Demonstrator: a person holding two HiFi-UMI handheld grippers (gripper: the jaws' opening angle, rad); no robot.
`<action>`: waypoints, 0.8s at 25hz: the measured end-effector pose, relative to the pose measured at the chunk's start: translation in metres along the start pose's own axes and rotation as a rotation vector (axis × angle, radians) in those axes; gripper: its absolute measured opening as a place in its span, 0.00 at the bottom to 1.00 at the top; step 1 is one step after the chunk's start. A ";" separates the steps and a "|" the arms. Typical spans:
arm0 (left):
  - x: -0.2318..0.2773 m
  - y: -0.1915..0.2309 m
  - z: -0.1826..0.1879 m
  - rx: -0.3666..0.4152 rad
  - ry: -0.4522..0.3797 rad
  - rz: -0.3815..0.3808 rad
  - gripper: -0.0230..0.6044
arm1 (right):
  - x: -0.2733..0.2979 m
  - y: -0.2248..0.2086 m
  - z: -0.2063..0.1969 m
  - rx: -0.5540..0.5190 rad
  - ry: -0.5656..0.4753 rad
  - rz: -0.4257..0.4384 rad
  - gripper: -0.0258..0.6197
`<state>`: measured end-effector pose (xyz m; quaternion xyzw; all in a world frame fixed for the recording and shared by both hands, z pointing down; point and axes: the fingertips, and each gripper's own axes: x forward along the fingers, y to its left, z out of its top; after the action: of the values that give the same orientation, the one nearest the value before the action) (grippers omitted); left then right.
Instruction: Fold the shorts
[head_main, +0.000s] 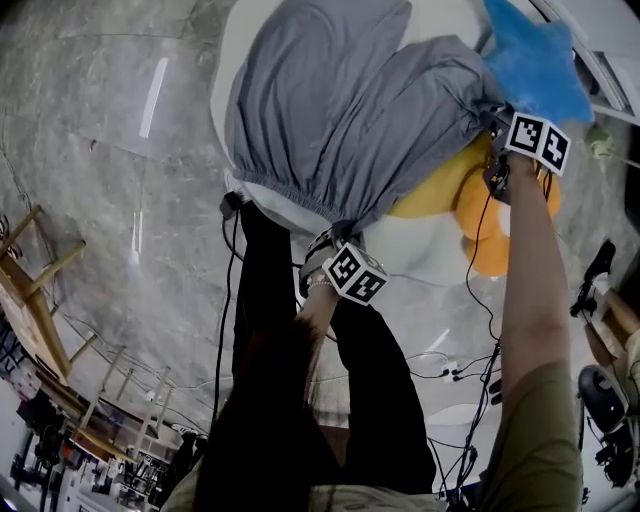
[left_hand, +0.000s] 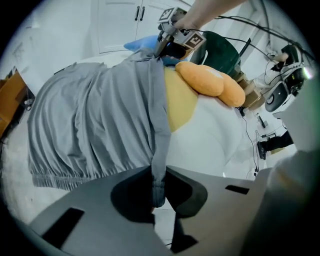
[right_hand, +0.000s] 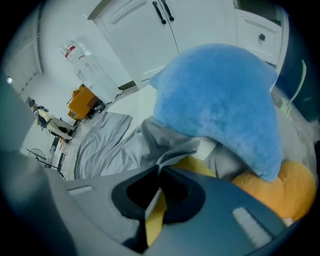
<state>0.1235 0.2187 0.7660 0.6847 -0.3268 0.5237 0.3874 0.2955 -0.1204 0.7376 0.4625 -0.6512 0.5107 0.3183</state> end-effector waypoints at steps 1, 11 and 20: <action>-0.005 0.002 -0.001 0.012 -0.002 0.001 0.10 | -0.006 0.002 0.002 0.005 -0.005 0.001 0.05; -0.085 0.042 -0.004 -0.020 -0.080 -0.003 0.09 | -0.056 0.054 0.052 -0.022 -0.034 -0.011 0.05; -0.135 0.142 -0.004 -0.203 -0.142 0.019 0.09 | -0.016 0.183 0.116 -0.122 -0.003 0.049 0.05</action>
<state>-0.0314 0.1589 0.6624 0.6742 -0.4109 0.4420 0.4257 0.1381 -0.2178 0.6234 0.4271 -0.6927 0.4768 0.3323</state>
